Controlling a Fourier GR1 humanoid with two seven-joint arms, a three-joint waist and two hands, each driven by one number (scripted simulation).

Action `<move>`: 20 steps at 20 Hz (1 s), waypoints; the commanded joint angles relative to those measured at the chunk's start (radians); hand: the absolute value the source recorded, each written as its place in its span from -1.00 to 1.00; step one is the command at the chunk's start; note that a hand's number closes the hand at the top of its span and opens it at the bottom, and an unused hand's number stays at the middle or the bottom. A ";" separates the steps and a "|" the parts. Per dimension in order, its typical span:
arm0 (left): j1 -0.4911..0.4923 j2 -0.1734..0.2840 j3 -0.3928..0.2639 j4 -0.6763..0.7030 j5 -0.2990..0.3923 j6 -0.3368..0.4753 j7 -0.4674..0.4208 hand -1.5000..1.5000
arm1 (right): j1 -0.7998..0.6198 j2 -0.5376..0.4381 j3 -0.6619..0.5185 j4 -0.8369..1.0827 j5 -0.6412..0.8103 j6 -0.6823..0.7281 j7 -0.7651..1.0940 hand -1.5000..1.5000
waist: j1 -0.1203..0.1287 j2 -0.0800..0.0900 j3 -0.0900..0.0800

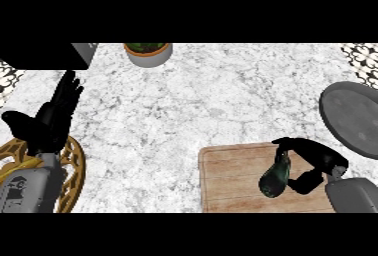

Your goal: Pick the eggplant from the cutting board and place it in the pan

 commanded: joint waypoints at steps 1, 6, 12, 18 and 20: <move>0.071 -0.008 -0.015 -0.057 -0.005 -0.014 -0.004 0.00 | -0.057 0.038 0.000 0.093 0.011 0.005 -0.021 1.00 | 0.008 0.010 0.014; -0.006 -0.004 -0.009 -0.026 -0.007 -0.003 0.019 0.00 | -0.154 0.258 -0.062 0.060 0.134 -0.242 0.441 1.00 | 0.021 0.012 0.013; -0.012 -0.036 -0.031 0.000 -0.024 0.013 -0.008 0.00 | -0.340 0.313 -0.062 0.077 0.390 -0.549 0.724 1.00 | 0.025 0.016 0.012; -0.005 -0.006 -0.006 -0.012 -0.001 -0.013 0.016 0.00 | -0.516 0.307 -0.031 0.031 0.574 -0.668 0.866 1.00 | 0.015 0.009 0.013; -0.005 -0.047 -0.048 -0.029 -0.044 0.032 0.026 0.00 | -0.569 0.306 -0.043 0.057 0.605 -0.673 0.897 1.00 | 0.012 0.010 0.014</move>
